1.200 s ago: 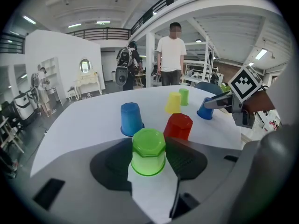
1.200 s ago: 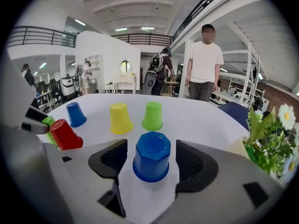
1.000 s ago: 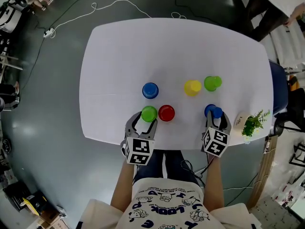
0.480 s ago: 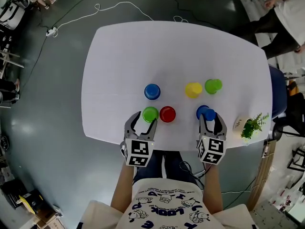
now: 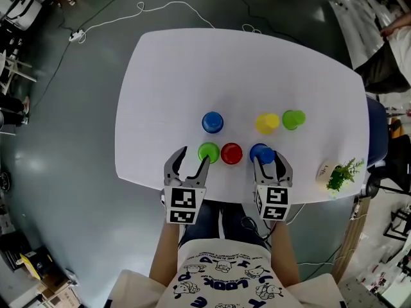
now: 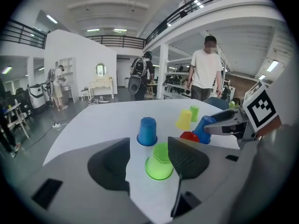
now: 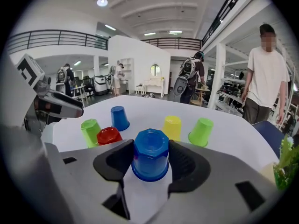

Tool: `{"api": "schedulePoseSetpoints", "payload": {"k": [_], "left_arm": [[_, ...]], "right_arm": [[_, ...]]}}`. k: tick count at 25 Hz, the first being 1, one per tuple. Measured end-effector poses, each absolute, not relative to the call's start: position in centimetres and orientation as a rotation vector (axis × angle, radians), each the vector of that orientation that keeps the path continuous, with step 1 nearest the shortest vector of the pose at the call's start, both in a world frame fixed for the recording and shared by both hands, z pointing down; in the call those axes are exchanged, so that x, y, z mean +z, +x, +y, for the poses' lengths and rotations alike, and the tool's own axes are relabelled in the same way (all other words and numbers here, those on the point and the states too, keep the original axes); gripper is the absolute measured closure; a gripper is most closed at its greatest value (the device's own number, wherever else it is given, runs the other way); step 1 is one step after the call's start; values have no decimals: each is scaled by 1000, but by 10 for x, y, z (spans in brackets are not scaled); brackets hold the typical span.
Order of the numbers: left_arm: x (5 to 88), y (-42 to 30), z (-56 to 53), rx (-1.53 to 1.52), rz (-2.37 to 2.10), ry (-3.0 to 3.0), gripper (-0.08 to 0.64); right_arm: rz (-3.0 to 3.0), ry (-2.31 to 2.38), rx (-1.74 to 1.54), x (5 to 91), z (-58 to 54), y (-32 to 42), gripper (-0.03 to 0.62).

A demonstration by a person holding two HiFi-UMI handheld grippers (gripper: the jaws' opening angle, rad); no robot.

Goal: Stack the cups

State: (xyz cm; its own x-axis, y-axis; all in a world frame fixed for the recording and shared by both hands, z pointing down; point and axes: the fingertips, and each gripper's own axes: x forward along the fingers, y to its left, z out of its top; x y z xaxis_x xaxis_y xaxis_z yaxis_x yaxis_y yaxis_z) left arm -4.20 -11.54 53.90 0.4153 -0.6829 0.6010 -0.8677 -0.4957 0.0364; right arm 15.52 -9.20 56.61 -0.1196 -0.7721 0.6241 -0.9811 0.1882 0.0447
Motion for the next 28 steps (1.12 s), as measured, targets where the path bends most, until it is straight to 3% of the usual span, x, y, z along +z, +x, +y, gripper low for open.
{"api": "schedulePoseSetpoints", "payload": {"k": [25, 28], "left_arm": [[536, -66, -129, 722, -1402, 2288, 296], [531, -66, -139, 718, -1398, 2304, 296]], "right_arm": [[-1946, 1543, 556, 598, -89, 134, 339], [-1974, 1529, 580, 596, -89, 129, 240]]}}
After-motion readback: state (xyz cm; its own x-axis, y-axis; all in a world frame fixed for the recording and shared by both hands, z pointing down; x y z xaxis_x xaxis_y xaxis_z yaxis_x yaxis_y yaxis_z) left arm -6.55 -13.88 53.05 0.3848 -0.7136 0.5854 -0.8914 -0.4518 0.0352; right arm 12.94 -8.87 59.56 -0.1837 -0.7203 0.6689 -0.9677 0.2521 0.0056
